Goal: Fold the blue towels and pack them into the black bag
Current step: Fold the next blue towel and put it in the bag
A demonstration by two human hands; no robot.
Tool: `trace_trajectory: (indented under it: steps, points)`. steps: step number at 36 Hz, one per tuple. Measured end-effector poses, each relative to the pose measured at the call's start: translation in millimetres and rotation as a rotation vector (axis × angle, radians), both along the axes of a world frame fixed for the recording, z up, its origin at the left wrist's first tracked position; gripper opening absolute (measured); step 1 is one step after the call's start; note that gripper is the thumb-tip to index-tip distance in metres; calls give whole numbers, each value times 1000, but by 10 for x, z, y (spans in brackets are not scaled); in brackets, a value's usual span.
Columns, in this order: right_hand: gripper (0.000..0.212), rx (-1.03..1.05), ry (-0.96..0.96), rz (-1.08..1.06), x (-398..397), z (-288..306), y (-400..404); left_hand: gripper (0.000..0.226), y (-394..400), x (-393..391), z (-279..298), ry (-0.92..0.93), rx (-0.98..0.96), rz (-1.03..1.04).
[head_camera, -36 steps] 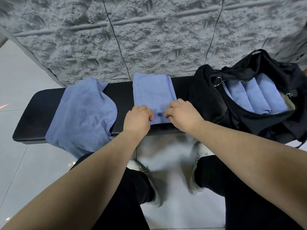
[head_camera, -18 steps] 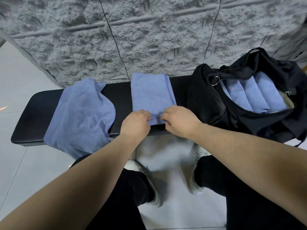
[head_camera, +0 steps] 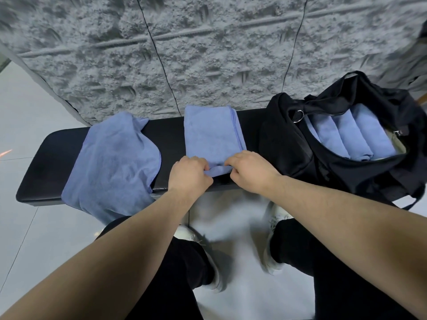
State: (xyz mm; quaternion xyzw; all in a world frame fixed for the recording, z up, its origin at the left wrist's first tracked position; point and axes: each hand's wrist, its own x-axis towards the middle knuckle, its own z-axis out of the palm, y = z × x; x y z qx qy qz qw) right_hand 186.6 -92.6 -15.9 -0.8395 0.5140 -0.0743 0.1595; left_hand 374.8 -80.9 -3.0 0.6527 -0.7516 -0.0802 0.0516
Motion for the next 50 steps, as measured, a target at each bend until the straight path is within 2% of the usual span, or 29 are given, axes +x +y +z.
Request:
trace_trajectory:
  steps: [9, 16, 22, 25, 29, 36, 44, 50]
  points:
    - [36, 123, -10, -25, -47, 54, 44, 21, 7, -22, 3, 78, 67, 70]
    - [21, 171, -139, -141, -51, 56, -40, 28, -54, 5, -8, 195, 154, 93]
    - [19, 185, -194, -224, -32, 56, -121, 26, -84, 30, -40, 264, 129, 107]
    - [22, 125, -122, -218, -26, 64, -147, 27, -87, 17, -43, 234, 84, 104]
    - [26, -65, 23, -171, -1, 78, -147, 24, -102, -11, -49, 50, -89, 34]
    - [39, -143, 19, -61, 69, 36, -94, 25, -135, -48, -84, 83, -104, 6]
    - [29, -246, 188, 18, 74, 47, -80, 24, -130, -57, -72, 89, -103, 20]
    - [14, -353, 126, 52, 42, -41, -23, 17, -93, -50, -58, 59, -95, -65]
